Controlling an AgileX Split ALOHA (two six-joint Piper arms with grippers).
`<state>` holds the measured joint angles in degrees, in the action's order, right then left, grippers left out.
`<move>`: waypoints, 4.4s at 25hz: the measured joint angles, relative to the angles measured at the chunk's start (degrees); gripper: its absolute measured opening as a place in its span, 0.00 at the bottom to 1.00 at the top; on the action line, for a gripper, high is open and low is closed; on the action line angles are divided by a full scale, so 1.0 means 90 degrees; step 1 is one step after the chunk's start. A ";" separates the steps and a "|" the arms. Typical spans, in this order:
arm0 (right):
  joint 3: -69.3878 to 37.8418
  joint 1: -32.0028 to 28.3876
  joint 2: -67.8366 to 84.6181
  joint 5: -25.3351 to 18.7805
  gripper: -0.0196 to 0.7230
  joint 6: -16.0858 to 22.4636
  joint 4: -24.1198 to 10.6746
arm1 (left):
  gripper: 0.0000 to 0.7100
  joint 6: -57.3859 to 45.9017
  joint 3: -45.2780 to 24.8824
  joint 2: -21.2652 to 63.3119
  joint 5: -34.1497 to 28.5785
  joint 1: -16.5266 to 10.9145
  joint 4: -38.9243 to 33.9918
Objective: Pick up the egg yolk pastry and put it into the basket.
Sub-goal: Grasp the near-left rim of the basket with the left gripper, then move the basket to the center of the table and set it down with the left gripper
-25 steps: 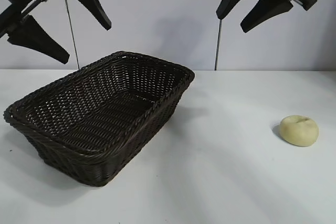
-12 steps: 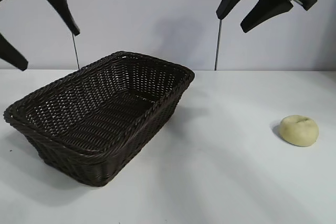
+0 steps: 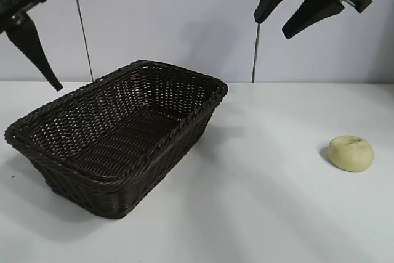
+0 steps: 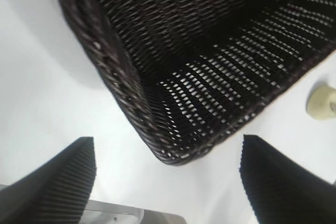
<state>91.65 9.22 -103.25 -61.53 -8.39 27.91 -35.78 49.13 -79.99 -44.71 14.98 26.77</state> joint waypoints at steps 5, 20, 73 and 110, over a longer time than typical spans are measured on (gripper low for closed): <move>0.0000 0.0000 0.0000 0.0000 0.55 0.0000 0.0000 | 0.77 -0.0254 -0.0441 0.0000 0.0534 0.0000 0.0000; 0.0000 0.0000 0.0000 0.0000 0.55 0.0000 0.0000 | 0.76 -0.0274 -0.0499 -0.0787 0.1075 0.0000 0.0037; 0.0000 0.0000 0.0000 -0.0006 0.55 0.0000 -0.0150 | 0.15 0.0634 0.0891 -0.2098 0.0695 -0.0007 0.0442; 0.0000 0.0000 0.0000 -0.0071 0.55 0.0000 -0.0170 | 0.15 0.4317 0.5579 -0.4884 -0.2587 -0.0156 -0.0409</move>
<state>91.65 9.22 -103.25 -62.17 -8.39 26.38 3.07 99.34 -123.94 -67.99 13.57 23.08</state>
